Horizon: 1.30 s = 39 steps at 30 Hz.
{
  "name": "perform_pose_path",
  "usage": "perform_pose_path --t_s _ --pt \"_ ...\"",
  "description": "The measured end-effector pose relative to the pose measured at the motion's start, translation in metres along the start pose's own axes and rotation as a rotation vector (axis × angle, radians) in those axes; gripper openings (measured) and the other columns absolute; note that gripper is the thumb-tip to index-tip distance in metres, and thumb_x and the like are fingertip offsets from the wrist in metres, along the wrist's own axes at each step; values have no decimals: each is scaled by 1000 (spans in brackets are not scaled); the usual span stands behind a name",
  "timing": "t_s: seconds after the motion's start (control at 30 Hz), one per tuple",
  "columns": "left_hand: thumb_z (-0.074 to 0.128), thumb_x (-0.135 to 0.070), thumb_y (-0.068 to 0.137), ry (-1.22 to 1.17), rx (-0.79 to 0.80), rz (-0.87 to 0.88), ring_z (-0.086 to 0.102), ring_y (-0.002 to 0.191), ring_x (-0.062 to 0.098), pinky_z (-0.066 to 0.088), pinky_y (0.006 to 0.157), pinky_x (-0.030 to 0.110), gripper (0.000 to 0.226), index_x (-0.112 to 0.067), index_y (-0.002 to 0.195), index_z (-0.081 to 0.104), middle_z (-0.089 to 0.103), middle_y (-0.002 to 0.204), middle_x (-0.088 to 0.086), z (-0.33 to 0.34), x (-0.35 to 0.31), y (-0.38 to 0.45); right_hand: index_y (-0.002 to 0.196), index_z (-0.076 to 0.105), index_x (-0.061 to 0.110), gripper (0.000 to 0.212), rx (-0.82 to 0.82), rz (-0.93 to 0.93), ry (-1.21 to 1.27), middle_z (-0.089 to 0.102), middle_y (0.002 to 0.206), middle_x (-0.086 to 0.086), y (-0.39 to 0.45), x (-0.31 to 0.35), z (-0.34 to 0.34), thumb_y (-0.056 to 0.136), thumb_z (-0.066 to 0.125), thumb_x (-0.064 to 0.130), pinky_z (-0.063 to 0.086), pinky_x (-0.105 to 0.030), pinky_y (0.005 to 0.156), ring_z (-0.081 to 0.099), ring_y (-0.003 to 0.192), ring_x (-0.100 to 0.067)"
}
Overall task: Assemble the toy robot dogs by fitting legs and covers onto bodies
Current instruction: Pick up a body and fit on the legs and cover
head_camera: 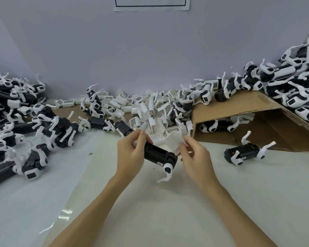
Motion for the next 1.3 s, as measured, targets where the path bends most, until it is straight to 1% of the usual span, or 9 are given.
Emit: perform_pose_path --t_s 0.13,0.23,0.37,0.43,0.53,0.8,0.97,1.1,1.3 --pt "43 -31 109 -19 9 21 59 74 31 42 69 31 49 -10 73 69 68 73 5 0 -2 -1 106 74 29 23 -58 -12 11 70 76 9 -2 4 -2 105 56 15 53 -24 64 70 69 -16" --pt "40 -32 111 -13 15 29 59 74 30 43 69 32 51 -10 74 69 68 73 7 2 -5 -3 113 76 31 29 -68 -40 36 69 81 18 -4 10 -2 105 57 10 53 -23 65 69 67 -16" --pt "39 -33 111 16 13 51 54 68 17 39 65 22 49 -11 76 65 61 71 3 4 -9 -4 128 71 36 32 143 -114 113 70 118 16 -10 24 2 107 54 18 51 -23 91 66 108 -13" --pt "39 -34 110 19 1 41 50 67 10 37 64 19 47 -10 78 63 59 72 4 5 -10 -4 131 71 37 31 202 -151 113 67 124 14 -15 29 5 108 53 25 47 -18 97 62 120 -13" --pt "39 -34 109 22 2 20 51 69 13 37 64 18 45 -9 81 63 60 77 8 4 -10 -3 134 71 28 34 182 -193 115 66 125 10 -20 30 10 106 59 13 44 -15 101 61 124 -12" --pt "38 -35 110 51 19 26 52 69 20 38 61 21 43 -13 82 62 60 75 5 3 -11 -3 131 73 23 39 166 -187 269 68 131 12 -19 27 9 101 63 0 49 -24 106 58 133 -13" --pt "39 -39 109 56 18 -4 54 72 22 39 63 22 41 -16 85 62 62 77 2 3 -11 -2 137 68 22 37 113 -121 332 71 131 11 -19 26 13 103 63 8 50 -20 101 63 127 -12" --pt "38 -39 109 71 20 -5 56 72 20 41 65 26 42 -15 85 64 64 78 5 3 -10 -2 132 70 22 36 181 -235 145 67 127 16 -20 27 15 101 64 6 46 -19 104 60 127 -12" --pt "39 -41 109 68 37 -16 58 72 24 42 64 29 46 -14 85 67 66 78 6 4 -8 -2 129 61 29 38 228 -273 14 64 118 14 -21 27 13 94 74 18 48 -18 92 63 113 -15"
Point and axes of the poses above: each hand's wrist, its own y-axis towards the middle knuckle, its own z-axis out of the palm, x = y × z, the point moved 1 cm from there along y, towards the middle knuckle
